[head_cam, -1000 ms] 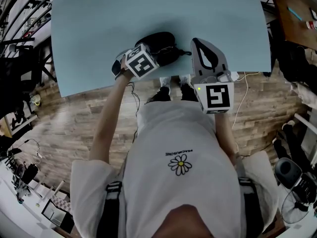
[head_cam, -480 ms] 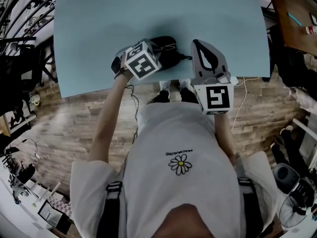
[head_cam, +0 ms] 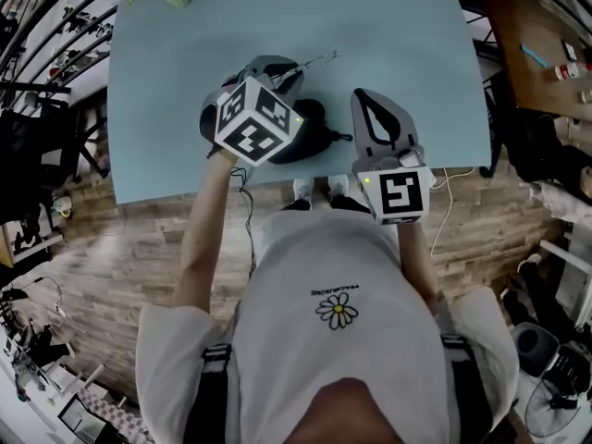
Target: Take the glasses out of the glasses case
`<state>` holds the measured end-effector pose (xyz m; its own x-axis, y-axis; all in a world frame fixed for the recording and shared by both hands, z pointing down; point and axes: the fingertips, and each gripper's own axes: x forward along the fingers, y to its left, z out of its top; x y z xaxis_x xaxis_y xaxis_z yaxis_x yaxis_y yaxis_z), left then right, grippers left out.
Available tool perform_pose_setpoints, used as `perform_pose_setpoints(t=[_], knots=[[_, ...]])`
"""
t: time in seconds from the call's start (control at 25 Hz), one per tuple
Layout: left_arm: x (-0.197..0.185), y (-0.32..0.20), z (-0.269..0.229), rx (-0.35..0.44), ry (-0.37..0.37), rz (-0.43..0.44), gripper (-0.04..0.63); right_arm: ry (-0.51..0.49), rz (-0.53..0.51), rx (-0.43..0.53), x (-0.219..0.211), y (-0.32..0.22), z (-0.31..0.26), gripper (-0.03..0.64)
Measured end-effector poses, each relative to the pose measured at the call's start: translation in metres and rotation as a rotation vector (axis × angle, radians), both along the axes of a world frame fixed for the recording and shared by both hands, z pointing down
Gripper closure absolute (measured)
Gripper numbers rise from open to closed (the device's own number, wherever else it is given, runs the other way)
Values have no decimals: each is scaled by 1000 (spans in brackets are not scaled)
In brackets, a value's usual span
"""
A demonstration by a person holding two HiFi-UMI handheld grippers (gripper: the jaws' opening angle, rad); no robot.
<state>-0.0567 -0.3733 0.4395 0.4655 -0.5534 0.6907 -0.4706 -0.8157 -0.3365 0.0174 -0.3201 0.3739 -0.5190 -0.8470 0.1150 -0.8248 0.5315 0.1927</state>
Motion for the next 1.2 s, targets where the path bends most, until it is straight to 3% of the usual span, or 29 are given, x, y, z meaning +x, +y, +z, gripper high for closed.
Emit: perform_pose_setpoints(t=[0.36, 0.56, 0.68, 0.84, 1.04, 1.2], knots=[[-16, -27, -131, 332, 287, -183, 535, 17, -35, 161, -1, -15, -40, 609], [-45, -6, -182, 516, 464, -309, 535, 5, -46, 232, -10, -17, -60, 609], [-60, 18, -195, 583, 535, -367, 535, -22, -54, 230, -17, -13, -68, 609], [-78, 46, -215, 671, 683, -461, 535, -69, -71, 242, -24, -7, -81, 609], [-96, 69, -218, 756, 680, -579, 535, -111, -55, 254, -23, -3, -91, 609], [-109, 90, -217, 825, 731, -651, 535, -134, -49, 246, -25, 4, -93, 609]])
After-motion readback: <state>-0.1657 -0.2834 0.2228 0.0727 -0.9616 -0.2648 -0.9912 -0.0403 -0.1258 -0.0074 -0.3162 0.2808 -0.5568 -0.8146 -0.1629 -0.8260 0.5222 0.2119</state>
